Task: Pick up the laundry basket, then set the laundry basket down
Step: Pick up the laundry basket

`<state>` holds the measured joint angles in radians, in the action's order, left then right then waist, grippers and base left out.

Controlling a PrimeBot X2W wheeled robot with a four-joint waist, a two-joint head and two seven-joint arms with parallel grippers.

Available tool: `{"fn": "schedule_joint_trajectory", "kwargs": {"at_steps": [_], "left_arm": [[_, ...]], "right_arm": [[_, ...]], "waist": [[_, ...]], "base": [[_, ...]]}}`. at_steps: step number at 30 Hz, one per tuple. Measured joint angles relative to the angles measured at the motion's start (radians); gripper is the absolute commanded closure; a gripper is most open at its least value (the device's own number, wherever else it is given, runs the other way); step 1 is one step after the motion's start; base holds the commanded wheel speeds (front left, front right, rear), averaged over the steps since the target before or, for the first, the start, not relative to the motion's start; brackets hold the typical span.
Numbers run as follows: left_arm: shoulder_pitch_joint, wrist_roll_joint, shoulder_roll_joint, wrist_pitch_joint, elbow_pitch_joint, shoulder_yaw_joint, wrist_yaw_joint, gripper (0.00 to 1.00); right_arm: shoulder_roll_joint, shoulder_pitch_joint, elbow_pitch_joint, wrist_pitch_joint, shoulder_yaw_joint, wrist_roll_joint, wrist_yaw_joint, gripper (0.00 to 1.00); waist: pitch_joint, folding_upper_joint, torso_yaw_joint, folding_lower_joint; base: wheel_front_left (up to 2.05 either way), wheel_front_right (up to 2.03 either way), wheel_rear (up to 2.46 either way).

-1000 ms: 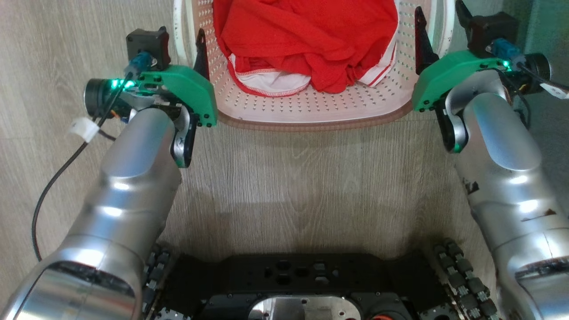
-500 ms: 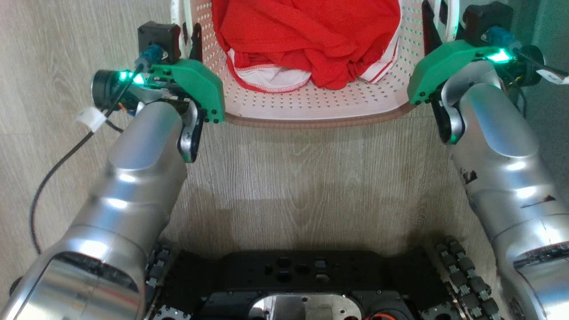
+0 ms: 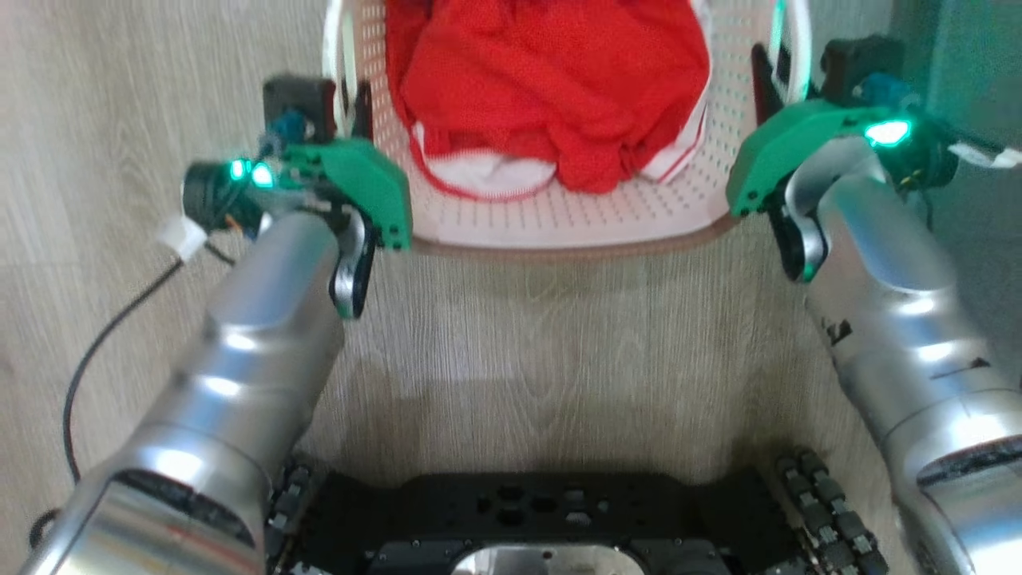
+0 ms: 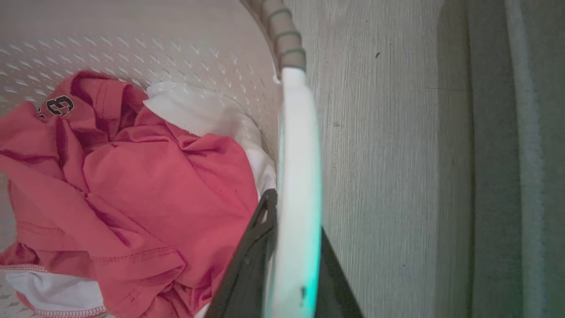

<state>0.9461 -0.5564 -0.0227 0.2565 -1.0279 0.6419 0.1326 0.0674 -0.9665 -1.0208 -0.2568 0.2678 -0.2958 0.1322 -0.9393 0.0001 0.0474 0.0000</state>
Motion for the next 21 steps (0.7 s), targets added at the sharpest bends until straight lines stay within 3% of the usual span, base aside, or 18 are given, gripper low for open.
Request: {"fn": "schedule_joint_trajectory", "kwargs": {"at_steps": [12,21], "left_arm": [[-0.146,-0.132,0.002,-0.013,-0.08,0.124,-0.028,1.0],[-0.276,-0.244,0.002,-0.118,-0.114,0.223,-0.055,1.0]], "right_arm": [[-0.009,0.115,-0.132,0.006,0.151,-0.181,0.0,1.0],[-0.011,0.234,-0.179,0.118,0.28,-0.342,0.0,1.0]], "waist": [[0.204,0.0,-0.007,-0.0001],[0.41,0.0,-0.009,-0.0001]], "base": [[0.0,0.0,0.0],[0.0,0.0,0.0]]}}
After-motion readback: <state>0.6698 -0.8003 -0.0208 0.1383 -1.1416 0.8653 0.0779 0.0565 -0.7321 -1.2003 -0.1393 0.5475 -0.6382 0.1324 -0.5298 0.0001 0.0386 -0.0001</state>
